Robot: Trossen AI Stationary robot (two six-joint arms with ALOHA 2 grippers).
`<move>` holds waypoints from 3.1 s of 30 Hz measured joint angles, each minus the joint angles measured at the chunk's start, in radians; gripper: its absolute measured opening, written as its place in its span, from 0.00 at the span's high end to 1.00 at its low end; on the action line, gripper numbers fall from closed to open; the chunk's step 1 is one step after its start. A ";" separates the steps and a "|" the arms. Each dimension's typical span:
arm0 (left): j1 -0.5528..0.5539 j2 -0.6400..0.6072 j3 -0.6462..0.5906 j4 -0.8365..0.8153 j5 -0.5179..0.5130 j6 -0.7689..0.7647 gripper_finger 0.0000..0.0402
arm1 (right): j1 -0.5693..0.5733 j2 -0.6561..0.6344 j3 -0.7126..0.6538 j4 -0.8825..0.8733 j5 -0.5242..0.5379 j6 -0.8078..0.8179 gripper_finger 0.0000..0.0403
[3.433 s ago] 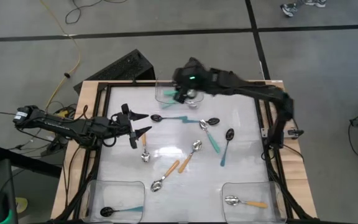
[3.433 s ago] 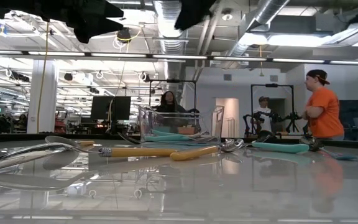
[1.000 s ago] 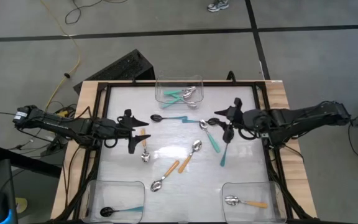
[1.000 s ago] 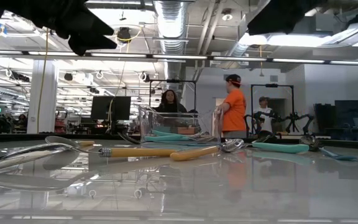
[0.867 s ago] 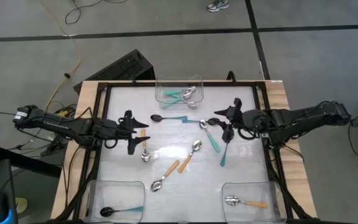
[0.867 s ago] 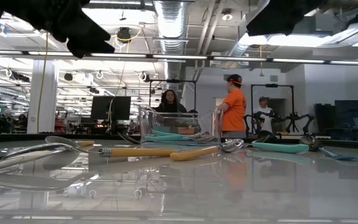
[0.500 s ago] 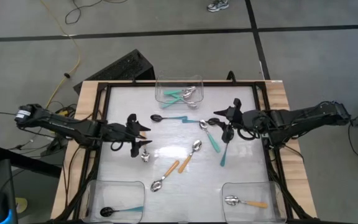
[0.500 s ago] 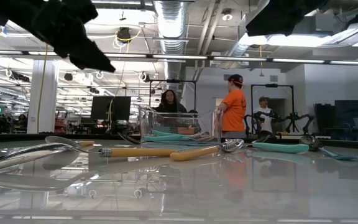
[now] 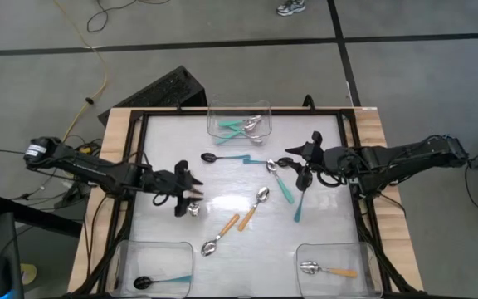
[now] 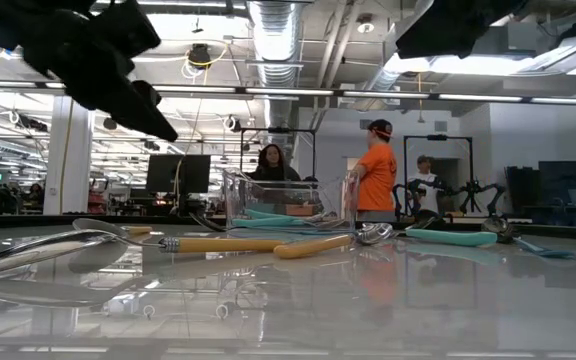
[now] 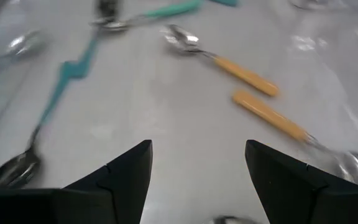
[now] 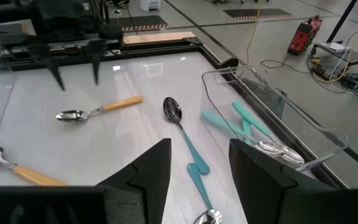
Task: Sort silverware by color (type)
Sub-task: Put the left orange spoon into the bottom right transparent bin
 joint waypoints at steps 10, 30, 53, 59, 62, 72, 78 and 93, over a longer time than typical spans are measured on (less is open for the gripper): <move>-0.038 0.000 0.000 -0.047 -0.194 -0.083 0.40 | 0.000 0.000 0.000 0.000 0.000 0.008 0.54; 0.004 0.000 0.035 -0.066 -0.249 -0.170 0.40 | 0.000 0.000 0.001 0.015 0.002 0.008 0.54; 0.132 -0.075 0.017 0.091 -0.157 0.054 0.40 | 0.000 0.000 0.001 0.014 0.002 0.025 0.54; 0.132 -0.087 0.017 0.069 -0.017 0.081 0.40 | 0.000 0.000 0.001 0.014 0.001 0.025 0.54; 0.119 -0.085 0.017 -0.025 0.047 0.103 0.40 | 0.000 0.000 0.001 0.014 0.000 0.025 0.54; -0.032 -0.079 0.017 -0.126 0.073 0.253 0.40 | 0.000 0.000 0.001 0.014 0.000 0.024 0.54; -0.069 -0.079 0.017 -0.160 -0.101 0.210 0.40 | 0.000 0.000 0.001 0.014 0.000 0.024 0.54; -0.067 0.014 0.017 -0.355 -0.247 -0.781 0.40 | 0.000 0.000 0.001 0.010 -0.001 0.021 0.54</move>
